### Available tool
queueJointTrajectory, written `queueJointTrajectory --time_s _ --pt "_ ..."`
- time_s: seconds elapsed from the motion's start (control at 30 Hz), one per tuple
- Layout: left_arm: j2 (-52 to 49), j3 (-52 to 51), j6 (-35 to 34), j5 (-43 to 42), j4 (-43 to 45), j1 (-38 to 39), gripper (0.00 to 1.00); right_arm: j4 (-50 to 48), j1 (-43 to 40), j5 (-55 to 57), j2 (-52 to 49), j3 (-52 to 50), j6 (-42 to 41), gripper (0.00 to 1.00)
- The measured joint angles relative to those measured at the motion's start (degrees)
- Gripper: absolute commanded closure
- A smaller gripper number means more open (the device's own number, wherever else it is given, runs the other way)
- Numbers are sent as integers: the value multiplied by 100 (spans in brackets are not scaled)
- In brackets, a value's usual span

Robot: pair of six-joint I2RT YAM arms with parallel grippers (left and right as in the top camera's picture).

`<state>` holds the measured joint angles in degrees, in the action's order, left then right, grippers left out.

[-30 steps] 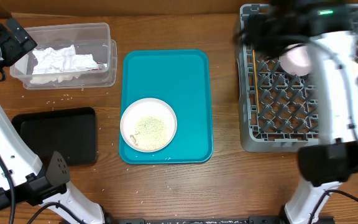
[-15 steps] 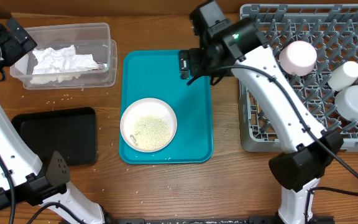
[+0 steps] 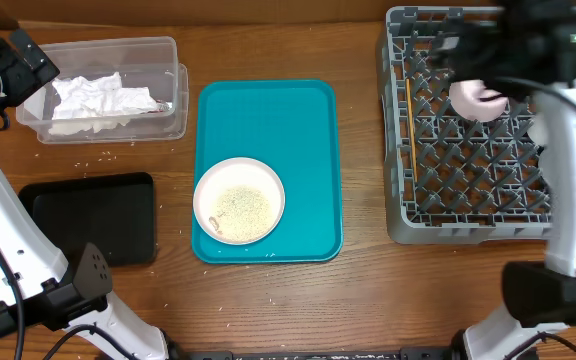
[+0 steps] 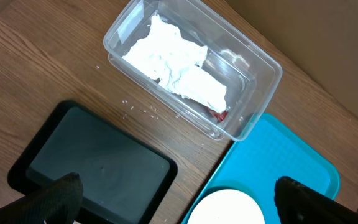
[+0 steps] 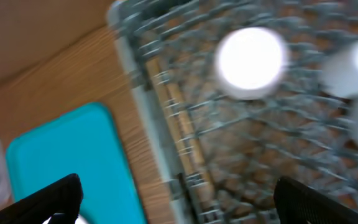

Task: Sort waste into correct bins and load items into the dishwasher
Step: 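Open the right gripper and withdraw it to the rack's right edge, then reach the left gripper to the white rice plate and grip its rim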

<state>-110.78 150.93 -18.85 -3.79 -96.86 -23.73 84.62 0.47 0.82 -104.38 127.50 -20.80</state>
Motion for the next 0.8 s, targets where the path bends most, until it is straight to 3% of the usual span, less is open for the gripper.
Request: queueJointTrajectory --time_s 0.33,0.5,0.53,0.57,0.63,0.67,0.73,0.8 --pt "0 0 -431 -603 4 0 0 157 -1414 26 7 -2 2 0" --pt "0 -22 -398 -2518 2 227 0 160 -1506 22 7 -2 0 0" --pt "0 -22 -343 -2739 0 328 9 157 -1506 24 7 -2 -2 0" --pt "0 -26 -271 -3058 7 544 27 160 -1506 22 7 -2 2 0" --pt "0 -50 -101 -3453 17 1067 37 157 -1506 22 7 -2 0 0" --pt "0 -72 20 -3593 22 1362 38 157 -1506 22 7 -2 0 0" --pt "0 -138 223 -3727 24 2052 28 160 -1506 22 7 -2 0 0" --pt "0 -227 284 -3657 26 2691 28 160 -1506 24 7 -2 0 0"
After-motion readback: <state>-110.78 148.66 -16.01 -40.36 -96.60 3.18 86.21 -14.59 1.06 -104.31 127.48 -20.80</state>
